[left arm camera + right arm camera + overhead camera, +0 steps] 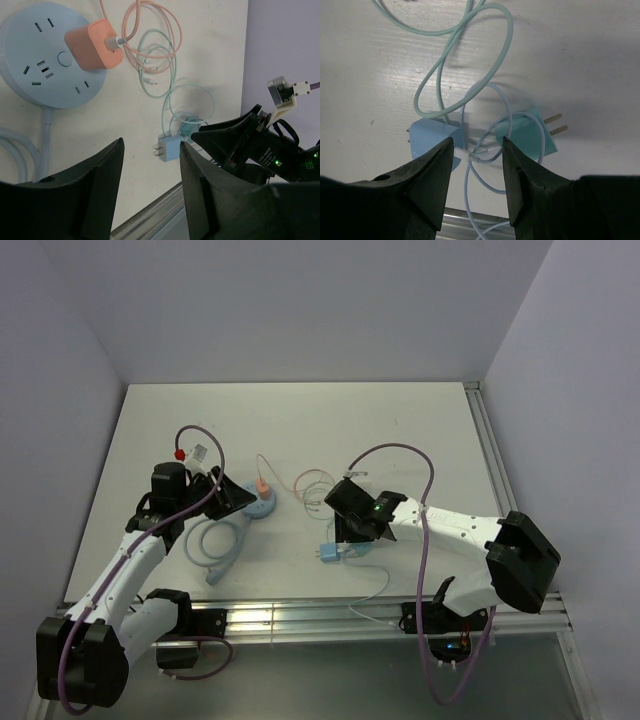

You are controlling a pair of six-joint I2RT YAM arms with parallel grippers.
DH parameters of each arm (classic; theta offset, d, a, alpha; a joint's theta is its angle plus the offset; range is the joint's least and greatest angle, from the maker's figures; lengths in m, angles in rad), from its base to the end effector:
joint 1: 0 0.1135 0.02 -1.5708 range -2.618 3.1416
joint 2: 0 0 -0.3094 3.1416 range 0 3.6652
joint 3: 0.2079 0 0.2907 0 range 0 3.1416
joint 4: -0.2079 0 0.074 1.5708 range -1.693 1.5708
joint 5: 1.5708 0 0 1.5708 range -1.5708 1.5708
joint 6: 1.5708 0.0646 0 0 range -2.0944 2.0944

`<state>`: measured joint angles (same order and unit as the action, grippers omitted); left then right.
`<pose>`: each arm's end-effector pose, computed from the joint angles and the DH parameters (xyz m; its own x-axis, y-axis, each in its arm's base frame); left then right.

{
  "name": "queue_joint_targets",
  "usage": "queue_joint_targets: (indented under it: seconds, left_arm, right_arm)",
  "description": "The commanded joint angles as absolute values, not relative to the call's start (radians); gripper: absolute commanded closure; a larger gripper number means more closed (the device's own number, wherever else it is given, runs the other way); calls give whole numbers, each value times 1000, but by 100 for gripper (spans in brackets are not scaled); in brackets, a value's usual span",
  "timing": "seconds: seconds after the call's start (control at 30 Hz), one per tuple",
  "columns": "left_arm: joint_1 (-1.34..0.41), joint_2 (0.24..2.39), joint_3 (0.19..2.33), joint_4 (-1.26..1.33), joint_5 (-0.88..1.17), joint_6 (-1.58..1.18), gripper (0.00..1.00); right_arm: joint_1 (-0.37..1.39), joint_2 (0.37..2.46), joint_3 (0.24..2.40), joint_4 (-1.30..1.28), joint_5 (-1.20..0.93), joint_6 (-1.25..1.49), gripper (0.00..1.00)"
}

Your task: Insert the plug

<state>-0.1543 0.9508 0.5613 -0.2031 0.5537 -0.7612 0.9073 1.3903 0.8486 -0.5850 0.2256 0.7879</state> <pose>0.2251 -0.0694 0.2408 -0.7870 -0.4714 -0.3980 0.0260 0.6192 -0.7848 0.1949 0.2258 0.1990 -0.8946 -0.0226 -0.4462 -0.1056 0.9811 0.1621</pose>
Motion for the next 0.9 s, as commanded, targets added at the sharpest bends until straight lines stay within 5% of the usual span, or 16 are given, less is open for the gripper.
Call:
queue_joint_targets:
  seconds: [0.0, 0.87]
  left_arm:
    - [-160, 942, 603, -184, 575, -738, 46]
    - [-161, 919, 635, -229, 551, -732, 46]
  right_arm:
    - [911, 1385, 850, -594, 279, 792, 49]
    - [825, 1400, 798, -436, 118, 698, 56]
